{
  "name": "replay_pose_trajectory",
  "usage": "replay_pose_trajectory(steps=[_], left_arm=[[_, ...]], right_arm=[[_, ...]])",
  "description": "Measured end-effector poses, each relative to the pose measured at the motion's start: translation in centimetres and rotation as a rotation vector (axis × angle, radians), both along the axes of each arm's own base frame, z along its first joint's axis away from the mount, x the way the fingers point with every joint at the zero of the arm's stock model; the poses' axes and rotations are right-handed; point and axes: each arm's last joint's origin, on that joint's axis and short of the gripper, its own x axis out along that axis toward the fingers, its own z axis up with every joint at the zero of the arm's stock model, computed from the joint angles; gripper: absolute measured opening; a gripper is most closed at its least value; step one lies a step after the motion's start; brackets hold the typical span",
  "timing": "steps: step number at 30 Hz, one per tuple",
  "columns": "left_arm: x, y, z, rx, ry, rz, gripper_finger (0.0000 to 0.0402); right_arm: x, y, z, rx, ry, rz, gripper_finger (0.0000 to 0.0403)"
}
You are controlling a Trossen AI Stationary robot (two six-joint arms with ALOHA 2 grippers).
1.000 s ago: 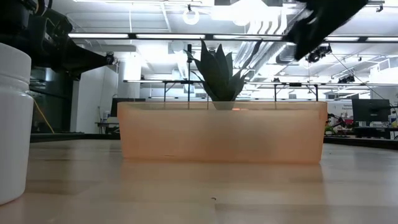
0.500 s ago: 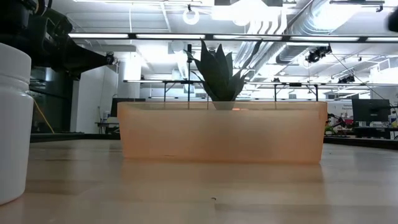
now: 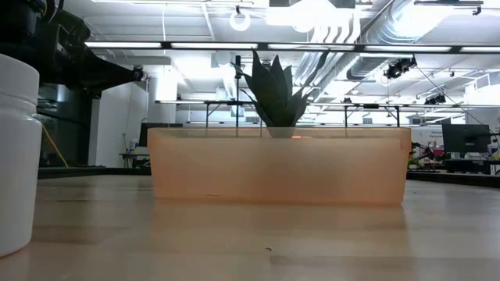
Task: Pick and place pill bottles into a basket
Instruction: Put the transparent pill bottle into the orange bin
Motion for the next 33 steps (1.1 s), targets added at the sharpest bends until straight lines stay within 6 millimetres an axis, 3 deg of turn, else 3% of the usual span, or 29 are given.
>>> replay_pose_trajectory(steps=[20,33], left_arm=[[0.0,0.0,-0.1,-0.003,0.008,-0.001,0.0083],[0.0,0.0,-0.1,0.000,0.008,-0.001,0.0083]], right_arm=[[0.1,0.1,-0.1,-0.033,-0.044,-0.018,0.0236],[0.5,1.2,-2.8,-0.058,0.056,-0.010,0.0236]])
